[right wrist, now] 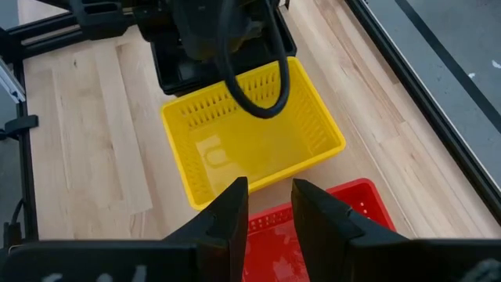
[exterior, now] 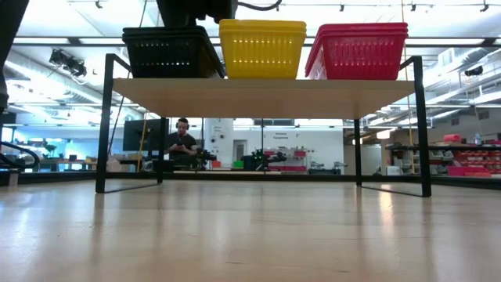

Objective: Stack baskets on shelf by color
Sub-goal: Stack the black basket on the stacked black baskets on the shelf

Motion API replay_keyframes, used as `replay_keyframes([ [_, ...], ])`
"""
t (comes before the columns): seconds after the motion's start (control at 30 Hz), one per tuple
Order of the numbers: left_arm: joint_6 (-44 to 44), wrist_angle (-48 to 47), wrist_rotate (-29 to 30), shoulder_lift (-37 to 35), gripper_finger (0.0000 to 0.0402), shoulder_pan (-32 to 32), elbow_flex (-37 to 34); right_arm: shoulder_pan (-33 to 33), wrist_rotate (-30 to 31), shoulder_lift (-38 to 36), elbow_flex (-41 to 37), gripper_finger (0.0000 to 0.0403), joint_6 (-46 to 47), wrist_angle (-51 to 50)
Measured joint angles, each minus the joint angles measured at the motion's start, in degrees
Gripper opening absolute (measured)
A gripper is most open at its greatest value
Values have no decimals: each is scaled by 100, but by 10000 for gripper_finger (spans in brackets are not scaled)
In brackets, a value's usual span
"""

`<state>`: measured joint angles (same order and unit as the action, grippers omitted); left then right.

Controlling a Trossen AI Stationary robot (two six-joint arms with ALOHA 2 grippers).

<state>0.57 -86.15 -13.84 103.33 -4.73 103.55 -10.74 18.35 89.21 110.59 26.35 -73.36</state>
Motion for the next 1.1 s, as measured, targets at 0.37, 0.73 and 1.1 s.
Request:
replay_keyframes([
  [0.37,-2,31,218,2,123,-180,548,-6,-33,0,0,105,46,-4],
  [0.73,-39,605,390,-1,123,-423,1582,-94,-46,0,0,105,239,-230],
  [1.1,1128,314,1157,275,121,-610,1571,-94,-48,0,0,105,369,-229],
])
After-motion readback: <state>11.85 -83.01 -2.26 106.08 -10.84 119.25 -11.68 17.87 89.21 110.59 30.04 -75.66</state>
